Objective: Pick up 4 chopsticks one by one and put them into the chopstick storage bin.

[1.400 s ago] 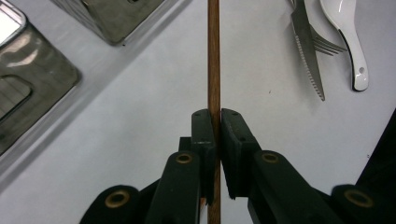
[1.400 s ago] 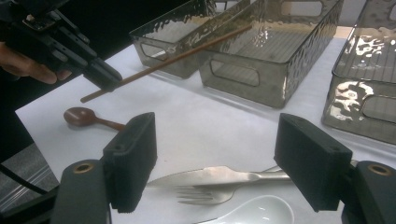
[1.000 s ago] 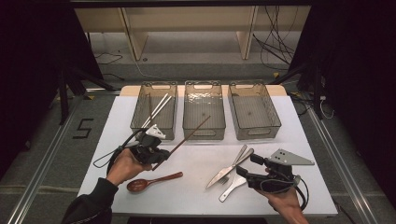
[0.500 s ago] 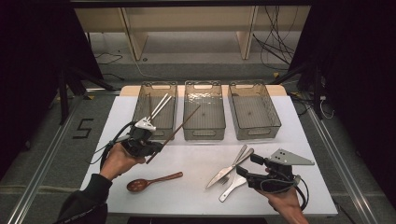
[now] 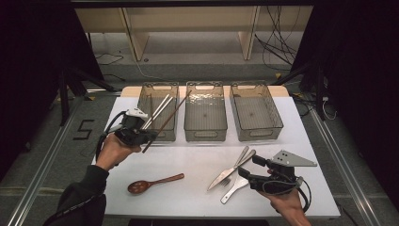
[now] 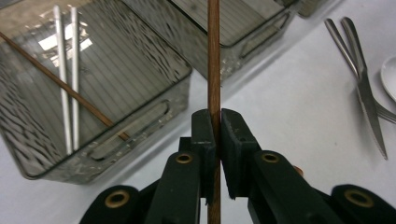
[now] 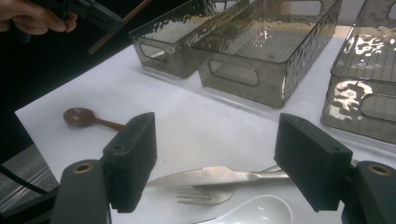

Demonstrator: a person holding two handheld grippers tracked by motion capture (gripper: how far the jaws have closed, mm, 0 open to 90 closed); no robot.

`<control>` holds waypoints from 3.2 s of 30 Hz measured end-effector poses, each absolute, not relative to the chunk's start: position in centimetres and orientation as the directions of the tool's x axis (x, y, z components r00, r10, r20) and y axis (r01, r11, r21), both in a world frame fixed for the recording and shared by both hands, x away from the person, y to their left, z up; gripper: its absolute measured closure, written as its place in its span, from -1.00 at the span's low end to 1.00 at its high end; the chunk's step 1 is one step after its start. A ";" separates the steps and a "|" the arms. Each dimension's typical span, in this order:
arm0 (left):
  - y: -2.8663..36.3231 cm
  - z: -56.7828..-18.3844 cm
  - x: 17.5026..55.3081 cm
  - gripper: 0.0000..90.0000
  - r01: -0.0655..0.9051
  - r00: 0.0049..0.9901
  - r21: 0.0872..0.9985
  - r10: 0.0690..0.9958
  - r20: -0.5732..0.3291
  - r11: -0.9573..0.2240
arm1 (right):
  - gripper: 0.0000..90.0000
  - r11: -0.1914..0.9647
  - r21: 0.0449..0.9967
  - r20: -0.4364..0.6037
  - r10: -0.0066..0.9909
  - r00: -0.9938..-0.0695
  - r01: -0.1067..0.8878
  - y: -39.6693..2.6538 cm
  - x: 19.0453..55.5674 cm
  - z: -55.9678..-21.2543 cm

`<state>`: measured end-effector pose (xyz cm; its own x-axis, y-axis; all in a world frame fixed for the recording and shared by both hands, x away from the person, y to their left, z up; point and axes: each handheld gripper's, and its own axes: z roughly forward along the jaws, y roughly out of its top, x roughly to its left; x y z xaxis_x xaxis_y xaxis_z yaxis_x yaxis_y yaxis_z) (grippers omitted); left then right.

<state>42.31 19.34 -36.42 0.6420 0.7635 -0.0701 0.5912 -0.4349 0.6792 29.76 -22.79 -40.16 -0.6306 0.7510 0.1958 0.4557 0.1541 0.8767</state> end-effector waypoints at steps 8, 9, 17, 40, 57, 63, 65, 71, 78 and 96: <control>20.1 -35.2 44.5 0.86 0.596 0.607 0.691 0.793 -0.054 -0.409 | -0.33 0.155 0.878 0.193 0.751 -0.631 0.453 -22.8 29.8 -40.2; 20.1 -35.0 44.7 0.86 0.596 0.605 0.690 0.795 -0.051 -0.409 | -0.33 0.155 0.878 0.193 0.751 -0.631 0.453 -22.8 29.8 -40.2; 20.2 -34.5 46.4 0.86 0.600 0.582 0.698 0.812 -0.045 -0.391 | -0.33 0.153 0.877 0.196 0.752 -0.629 0.455 -22.9 29.8 -40.2; 21.1 -35.5 51.9 0.86 0.649 0.496 0.678 0.868 -0.034 -0.344 | -0.42 0.149 0.883 0.196 0.745 -0.638 0.446 -22.9 29.8 -40.1; 22.2 -39.0 52.8 0.86 0.707 0.444 0.629 0.895 -0.040 -0.323 | -0.42 0.153 0.882 0.194 0.744 -0.639 0.446 -22.9 29.8 -40.1; 22.0 -39.4 52.8 0.86 0.711 0.441 0.623 0.897 -0.037 -0.324 | -0.41 0.154 0.881 0.194 0.744 -0.639 0.447 -22.9 29.8 -40.1; 22.0 -39.5 52.8 0.85 0.711 0.441 0.622 0.897 -0.031 -0.328 | -0.41 0.154 0.880 0.196 0.744 -0.638 0.449 -22.8 29.8 -40.1; 21.9 -40.0 53.2 0.83 0.716 0.410 0.627 0.912 -0.019 -0.308 | -0.41 0.153 0.882 0.195 0.744 -0.639 0.447 -22.9 29.8 -40.1; 22.0 -40.0 52.9 0.45 0.733 0.386 0.624 0.921 -0.054 -0.270 | -0.41 0.152 0.881 0.196 0.745 -0.638 0.448 -22.9 29.8 -40.1; 20.6 -38.2 46.8 -0.29 0.672 0.553 0.661 0.820 -0.150 -0.333 | -0.41 0.153 0.880 0.196 0.746 -0.636 0.450 -22.8 29.7 -40.1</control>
<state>46.81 20.61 -38.23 0.5529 0.8196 -0.1498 0.6723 -0.3327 0.6613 29.70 -22.81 -40.11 -0.6364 0.7461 0.1956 0.4497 0.1529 0.8800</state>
